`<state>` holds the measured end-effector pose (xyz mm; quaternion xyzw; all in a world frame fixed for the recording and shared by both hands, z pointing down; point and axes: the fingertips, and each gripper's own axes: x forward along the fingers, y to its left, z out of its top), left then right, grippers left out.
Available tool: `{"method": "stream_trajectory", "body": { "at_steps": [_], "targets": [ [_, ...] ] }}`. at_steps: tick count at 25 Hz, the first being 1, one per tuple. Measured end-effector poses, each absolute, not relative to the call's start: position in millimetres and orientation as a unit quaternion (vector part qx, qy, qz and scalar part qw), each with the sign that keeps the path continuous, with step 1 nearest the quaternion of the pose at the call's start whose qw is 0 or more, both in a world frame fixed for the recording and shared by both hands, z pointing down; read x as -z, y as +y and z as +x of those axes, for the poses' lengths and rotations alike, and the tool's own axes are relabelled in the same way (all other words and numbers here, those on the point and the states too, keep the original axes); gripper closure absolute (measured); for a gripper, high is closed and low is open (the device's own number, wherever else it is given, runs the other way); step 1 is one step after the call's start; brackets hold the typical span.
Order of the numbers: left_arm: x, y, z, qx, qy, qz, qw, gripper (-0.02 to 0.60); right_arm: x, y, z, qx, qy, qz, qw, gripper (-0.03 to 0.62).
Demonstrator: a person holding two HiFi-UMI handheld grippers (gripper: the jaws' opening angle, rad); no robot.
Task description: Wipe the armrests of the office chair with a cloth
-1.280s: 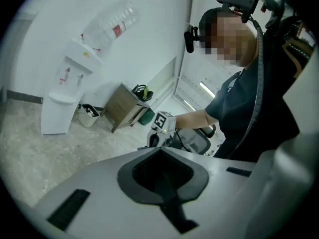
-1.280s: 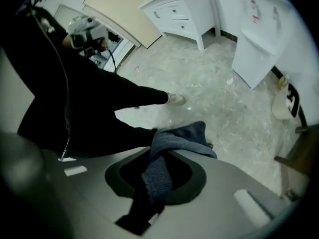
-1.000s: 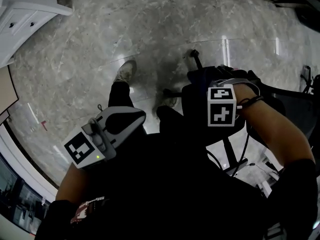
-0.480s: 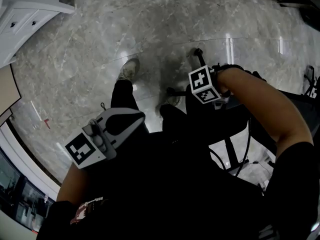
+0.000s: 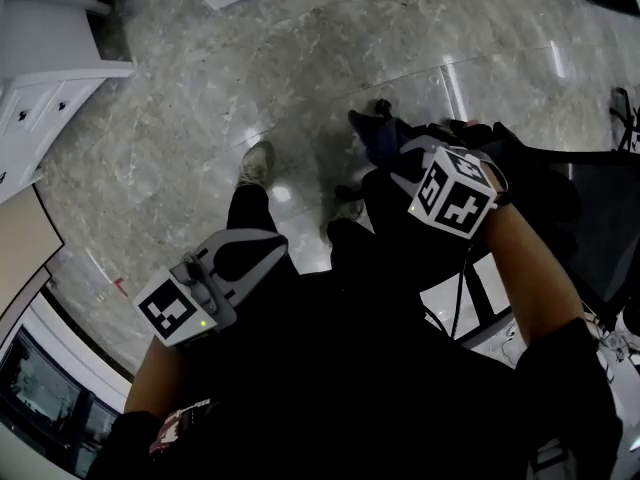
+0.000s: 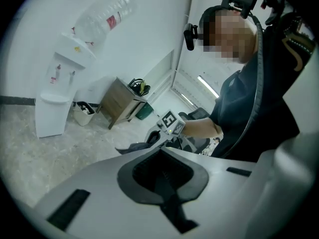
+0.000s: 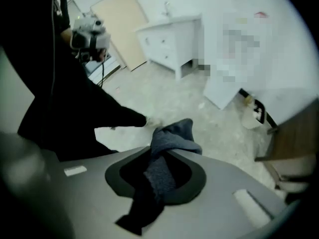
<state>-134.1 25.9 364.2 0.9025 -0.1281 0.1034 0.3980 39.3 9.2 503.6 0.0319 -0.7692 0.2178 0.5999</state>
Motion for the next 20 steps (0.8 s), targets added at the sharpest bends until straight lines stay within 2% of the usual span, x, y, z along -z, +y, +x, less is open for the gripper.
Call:
{"method": "stream_trajectory", "body": {
  "at_steps": [5,9,11,13,17,20],
  "targets": [
    [-331.4,16.1,-95.7,-0.115,-0.089,0.922,0.358,0.586,-469.3,11.4,117.4,-0.281,-0.794,0.272,0.466,0.533],
    [-278.7,21.4,-31.1,-0.120,-0.057,0.936,0.327,0.586,-459.9,76.6,204.7,-0.373,-0.745,0.360,0.419,0.533],
    [-249.3,10.7,1.8,-0.124,-0.027,0.948,0.291,0.586,-441.2,101.6,220.3,-0.402,-0.739,0.392,0.373,0.533],
    [-215.4,-1.2,36.5,-0.109,-0.006,0.959,0.263,0.586,-395.5,118.2,224.5,-0.416,-0.752,0.435,0.269,0.533],
    [-154.4,23.9,115.0,-0.074,0.047,0.966,0.242,0.586,-275.2,167.3,258.2,-0.422,-0.739,0.525,0.005,0.531],
    [-123.5,58.7,165.7,-0.070,0.104,0.967,0.221,0.586,-214.6,207.9,288.6,-0.375,-0.725,0.575,-0.061,0.531]
  ]
}}
